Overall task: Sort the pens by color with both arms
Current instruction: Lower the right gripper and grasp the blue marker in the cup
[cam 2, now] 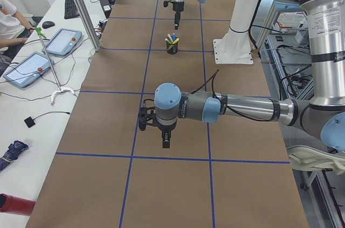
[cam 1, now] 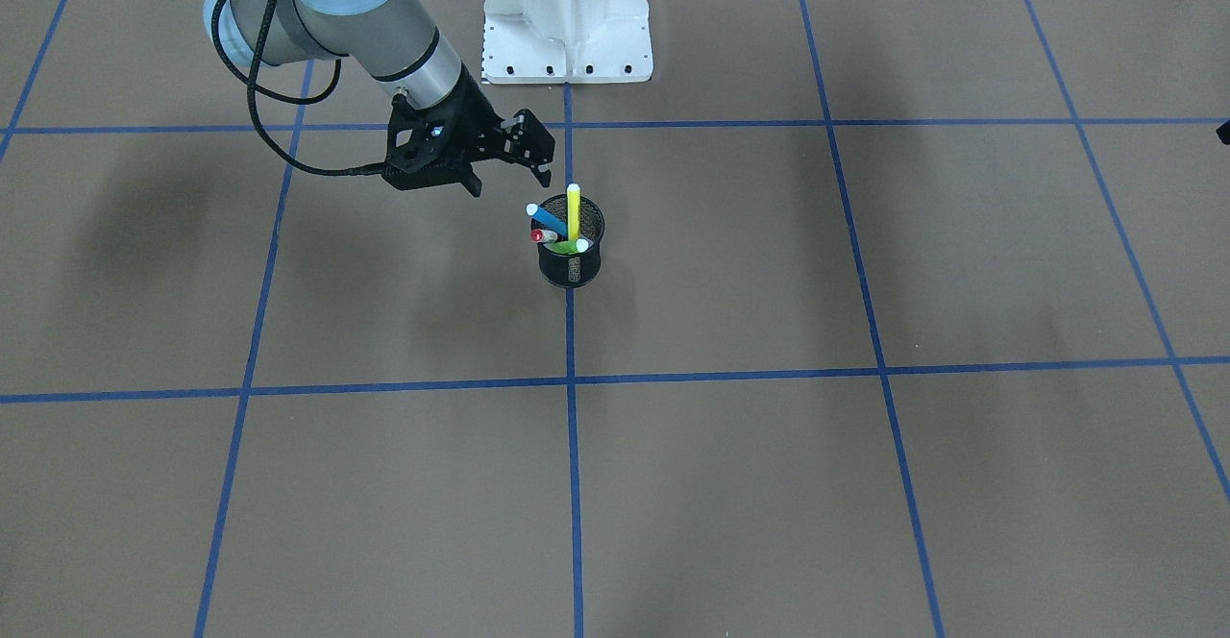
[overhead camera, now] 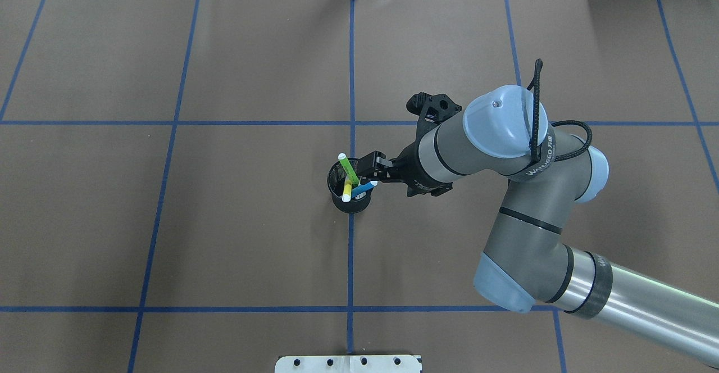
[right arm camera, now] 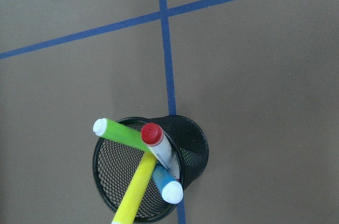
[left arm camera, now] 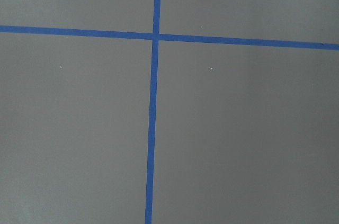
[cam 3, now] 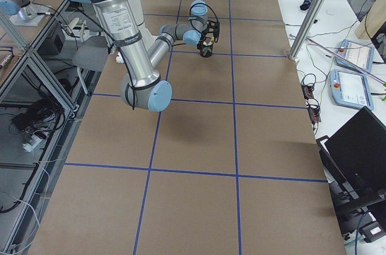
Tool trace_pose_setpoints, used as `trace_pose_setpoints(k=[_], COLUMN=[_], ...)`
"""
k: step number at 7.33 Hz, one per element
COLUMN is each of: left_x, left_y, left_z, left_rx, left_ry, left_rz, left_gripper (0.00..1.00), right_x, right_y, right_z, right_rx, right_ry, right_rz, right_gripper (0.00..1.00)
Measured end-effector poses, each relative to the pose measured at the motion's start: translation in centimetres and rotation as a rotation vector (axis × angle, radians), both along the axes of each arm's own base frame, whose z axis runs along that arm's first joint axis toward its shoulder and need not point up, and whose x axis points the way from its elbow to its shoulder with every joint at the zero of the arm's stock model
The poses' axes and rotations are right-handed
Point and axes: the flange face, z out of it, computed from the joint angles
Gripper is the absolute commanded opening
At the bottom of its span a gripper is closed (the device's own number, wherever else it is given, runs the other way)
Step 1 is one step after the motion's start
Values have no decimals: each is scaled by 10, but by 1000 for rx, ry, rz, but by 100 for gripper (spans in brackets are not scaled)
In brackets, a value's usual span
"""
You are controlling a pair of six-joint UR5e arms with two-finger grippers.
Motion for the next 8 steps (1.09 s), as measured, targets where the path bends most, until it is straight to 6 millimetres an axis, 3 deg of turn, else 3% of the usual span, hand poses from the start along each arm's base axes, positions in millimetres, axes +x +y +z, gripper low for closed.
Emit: trace_pose_setpoints(k=[2, 3, 4, 5, 6, 8], left_x=[0, 0, 0, 0, 0, 0], left_y=[0, -1, -1, -1, -1, -1], left_z=[0, 0, -1, -1, -1, -1], left_rx=[0, 1, 2, 3, 3, 4], left_ry=[-1, -1, -1, -1, -1, -1], left_rz=[0, 0, 0, 1, 1, 1], left_gripper=[100, 100, 100, 100, 100, 100], right_x=[-13, -23, -30, -33, -33, -28], right_y=[4, 7, 10, 11, 10, 5], right_z=[-2, 2, 5, 8, 9, 8], right_rx=[2, 21, 39, 46, 48, 52], right_ry=[-10, -17, -31, -44, -52, -57], right_rz=[12, 27, 43, 51, 56, 70], right_gripper=[86, 74, 53, 44, 38, 38])
